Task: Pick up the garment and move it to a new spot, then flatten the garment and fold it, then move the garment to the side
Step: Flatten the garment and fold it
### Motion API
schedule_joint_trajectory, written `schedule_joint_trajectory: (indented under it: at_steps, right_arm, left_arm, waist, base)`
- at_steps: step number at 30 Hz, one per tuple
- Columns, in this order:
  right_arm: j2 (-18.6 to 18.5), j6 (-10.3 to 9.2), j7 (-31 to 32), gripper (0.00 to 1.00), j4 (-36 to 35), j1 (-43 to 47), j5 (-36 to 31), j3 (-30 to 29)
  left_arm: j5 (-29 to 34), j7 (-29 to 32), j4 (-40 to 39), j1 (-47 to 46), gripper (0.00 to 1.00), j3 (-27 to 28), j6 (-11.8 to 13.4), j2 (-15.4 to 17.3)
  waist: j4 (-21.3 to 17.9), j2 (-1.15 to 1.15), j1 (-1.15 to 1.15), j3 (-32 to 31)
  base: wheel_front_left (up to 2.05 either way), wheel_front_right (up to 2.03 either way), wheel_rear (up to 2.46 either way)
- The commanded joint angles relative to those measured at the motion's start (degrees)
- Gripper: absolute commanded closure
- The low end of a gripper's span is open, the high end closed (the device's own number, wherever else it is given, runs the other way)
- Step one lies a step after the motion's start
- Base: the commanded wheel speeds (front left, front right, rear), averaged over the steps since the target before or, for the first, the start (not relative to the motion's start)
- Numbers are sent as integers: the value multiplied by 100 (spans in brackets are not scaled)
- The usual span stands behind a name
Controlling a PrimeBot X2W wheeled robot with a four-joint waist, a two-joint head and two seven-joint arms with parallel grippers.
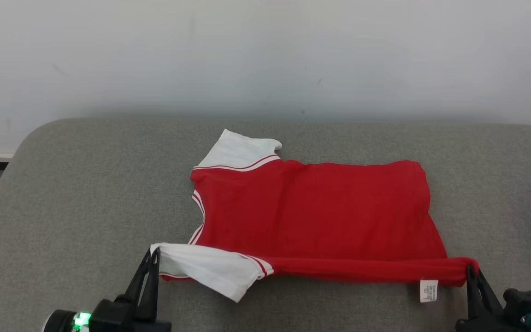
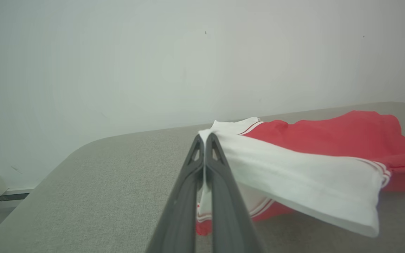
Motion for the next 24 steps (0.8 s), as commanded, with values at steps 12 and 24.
schedule_joint_trajectory:
  at_steps: [12, 24]
  right_arm:
    - [-188, -14, -3, 100, 536, -1049, -198, 81]
    - [-235, -14, -3, 100, 769, -1514, -122, 283]
  left_arm:
    - [190, -17, 982, -1302, 100, -280, 50, 58]
    - [31, -17, 1618, -1651, 100, -175, 260, 54]
  waist:
    - [-134, -1, -1, 660]
    - [-259, -1, -1, 889]
  base:
    - [0, 0, 0]
    - [0, 0, 0]
